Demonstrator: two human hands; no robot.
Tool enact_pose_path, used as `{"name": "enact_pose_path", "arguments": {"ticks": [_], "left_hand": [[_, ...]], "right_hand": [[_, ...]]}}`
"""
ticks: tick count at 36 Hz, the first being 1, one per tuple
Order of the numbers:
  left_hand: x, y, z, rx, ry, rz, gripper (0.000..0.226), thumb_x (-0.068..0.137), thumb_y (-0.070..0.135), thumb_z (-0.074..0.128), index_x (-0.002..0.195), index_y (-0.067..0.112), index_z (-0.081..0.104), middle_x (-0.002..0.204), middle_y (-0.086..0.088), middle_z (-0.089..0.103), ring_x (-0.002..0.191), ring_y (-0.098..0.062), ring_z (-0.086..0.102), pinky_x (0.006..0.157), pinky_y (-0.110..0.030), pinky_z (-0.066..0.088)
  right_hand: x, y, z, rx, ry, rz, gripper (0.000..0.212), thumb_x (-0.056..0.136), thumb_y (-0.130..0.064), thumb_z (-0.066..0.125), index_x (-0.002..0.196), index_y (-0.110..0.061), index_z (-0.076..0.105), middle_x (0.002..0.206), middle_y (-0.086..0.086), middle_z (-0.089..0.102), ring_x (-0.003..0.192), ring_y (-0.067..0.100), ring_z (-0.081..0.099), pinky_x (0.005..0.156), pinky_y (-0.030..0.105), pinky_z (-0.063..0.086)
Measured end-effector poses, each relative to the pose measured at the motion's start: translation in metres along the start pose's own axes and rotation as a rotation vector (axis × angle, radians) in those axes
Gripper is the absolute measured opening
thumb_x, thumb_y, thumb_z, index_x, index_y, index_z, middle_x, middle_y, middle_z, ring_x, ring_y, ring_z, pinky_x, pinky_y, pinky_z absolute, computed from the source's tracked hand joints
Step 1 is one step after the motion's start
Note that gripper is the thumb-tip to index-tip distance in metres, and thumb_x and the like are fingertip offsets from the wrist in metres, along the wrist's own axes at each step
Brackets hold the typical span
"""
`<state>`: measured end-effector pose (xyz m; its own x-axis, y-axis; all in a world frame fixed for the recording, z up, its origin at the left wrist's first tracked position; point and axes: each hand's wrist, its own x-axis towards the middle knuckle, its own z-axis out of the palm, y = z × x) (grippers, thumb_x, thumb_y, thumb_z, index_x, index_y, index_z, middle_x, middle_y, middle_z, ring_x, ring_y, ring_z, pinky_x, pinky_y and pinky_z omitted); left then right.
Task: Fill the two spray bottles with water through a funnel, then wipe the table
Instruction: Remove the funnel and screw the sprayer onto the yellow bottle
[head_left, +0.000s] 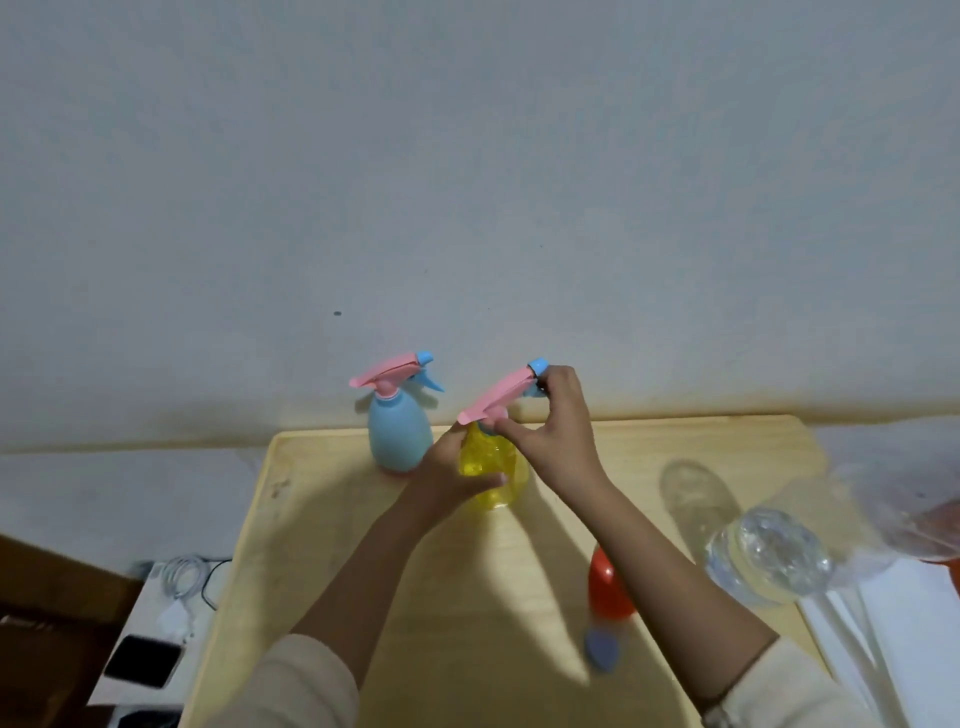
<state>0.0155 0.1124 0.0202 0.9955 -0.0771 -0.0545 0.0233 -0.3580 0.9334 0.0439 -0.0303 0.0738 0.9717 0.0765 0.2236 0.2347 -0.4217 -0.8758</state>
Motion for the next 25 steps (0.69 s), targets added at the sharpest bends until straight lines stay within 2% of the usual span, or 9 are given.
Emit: {"name": "enact_pose_path", "arguments": {"ticks": [2, 5, 7, 10, 12, 14, 16, 22, 25], "left_hand": [[0.012, -0.001, 0.004, 0.008, 0.056, 0.011, 0.058, 0.057, 0.038, 0.078, 0.108, 0.041, 0.049, 0.107, 0.018, 0.059, 0.095, 0.022, 0.053, 0.083, -0.005, 0.042], [0.032, -0.001, 0.01, 0.01, 0.16, 0.015, 0.05, 0.057, 0.039, 0.075, 0.104, 0.03, 0.057, 0.104, 0.002, 0.064, 0.096, 0.001, 0.06, 0.092, -0.022, 0.047], [0.04, 0.001, 0.012, 0.033, 0.226, 0.03, 0.047, 0.057, 0.038, 0.072, 0.102, 0.027, 0.059, 0.102, -0.004, 0.064, 0.094, -0.01, 0.06, 0.09, -0.024, 0.048], [0.046, -0.001, 0.013, 0.128, 0.299, 0.072, 0.064, 0.056, 0.045, 0.066, 0.112, 0.014, 0.064, 0.102, -0.015, 0.063, 0.098, -0.027, 0.058, 0.091, -0.034, 0.046], [0.046, -0.001, 0.01, 0.209, 0.317, 0.081, 0.071, 0.054, 0.05, 0.063, 0.111, 0.007, 0.065, 0.098, -0.017, 0.065, 0.092, -0.029, 0.057, 0.084, -0.029, 0.043], [0.047, -0.003, 0.007, 0.254, 0.314, 0.09, 0.066, 0.057, 0.049, 0.067, 0.107, 0.005, 0.066, 0.092, -0.015, 0.068, 0.085, -0.032, 0.061, 0.079, -0.035, 0.047], [0.045, -0.005, 0.005, 0.255, 0.319, 0.093, 0.057, 0.059, 0.039, 0.075, 0.106, 0.008, 0.066, 0.09, -0.01, 0.07, 0.083, -0.03, 0.063, 0.074, -0.035, 0.049], [0.036, -0.005, 0.006, 0.091, 0.358, 0.058, 0.049, 0.067, 0.013, 0.082, 0.104, 0.031, 0.055, 0.093, 0.014, 0.063, 0.08, 0.004, 0.058, 0.068, -0.004, 0.041], [0.032, -0.007, 0.008, 0.054, 0.374, 0.052, 0.053, 0.068, 0.008, 0.08, 0.106, 0.032, 0.051, 0.093, 0.014, 0.061, 0.074, 0.004, 0.056, 0.068, -0.002, 0.04]], "right_hand": [[0.005, 0.003, 0.007, -0.01, 0.034, 0.0, 0.053, 0.067, -0.015, 0.083, 0.108, -0.006, 0.05, 0.103, -0.001, 0.043, 0.098, 0.013, 0.048, 0.075, 0.008, 0.035], [0.017, 0.007, 0.017, -0.016, 0.066, 0.023, 0.056, 0.069, -0.019, 0.082, 0.112, -0.006, 0.049, 0.106, -0.003, 0.041, 0.104, 0.017, 0.048, 0.08, 0.014, 0.035], [0.024, 0.008, 0.021, -0.011, 0.095, 0.036, 0.057, 0.069, -0.021, 0.082, 0.113, -0.006, 0.049, 0.106, -0.003, 0.041, 0.106, 0.018, 0.047, 0.082, 0.014, 0.034], [0.03, 0.01, 0.022, -0.006, 0.151, 0.048, 0.056, 0.068, -0.022, 0.083, 0.11, -0.005, 0.05, 0.104, -0.003, 0.042, 0.103, 0.017, 0.047, 0.081, 0.015, 0.035], [0.032, 0.011, 0.022, -0.013, 0.164, 0.043, 0.056, 0.067, -0.023, 0.083, 0.109, -0.006, 0.051, 0.103, -0.003, 0.043, 0.101, 0.015, 0.047, 0.082, 0.017, 0.037], [0.031, 0.011, 0.023, -0.026, 0.158, 0.03, 0.057, 0.066, -0.024, 0.084, 0.11, -0.006, 0.051, 0.102, -0.004, 0.044, 0.101, 0.015, 0.048, 0.083, 0.017, 0.037], [0.03, 0.01, 0.025, -0.039, 0.16, 0.03, 0.058, 0.067, -0.026, 0.083, 0.112, -0.007, 0.051, 0.104, -0.003, 0.044, 0.103, 0.016, 0.05, 0.084, 0.018, 0.038], [0.027, 0.004, 0.029, -0.03, 0.194, 0.052, 0.062, 0.069, -0.029, 0.082, 0.118, -0.009, 0.049, 0.11, -0.001, 0.047, 0.105, 0.014, 0.049, 0.081, 0.01, 0.034], [0.025, 0.003, 0.03, -0.021, 0.218, 0.062, 0.06, 0.069, -0.029, 0.082, 0.117, -0.009, 0.05, 0.11, 0.0, 0.048, 0.104, 0.013, 0.049, 0.079, 0.006, 0.034]]}}
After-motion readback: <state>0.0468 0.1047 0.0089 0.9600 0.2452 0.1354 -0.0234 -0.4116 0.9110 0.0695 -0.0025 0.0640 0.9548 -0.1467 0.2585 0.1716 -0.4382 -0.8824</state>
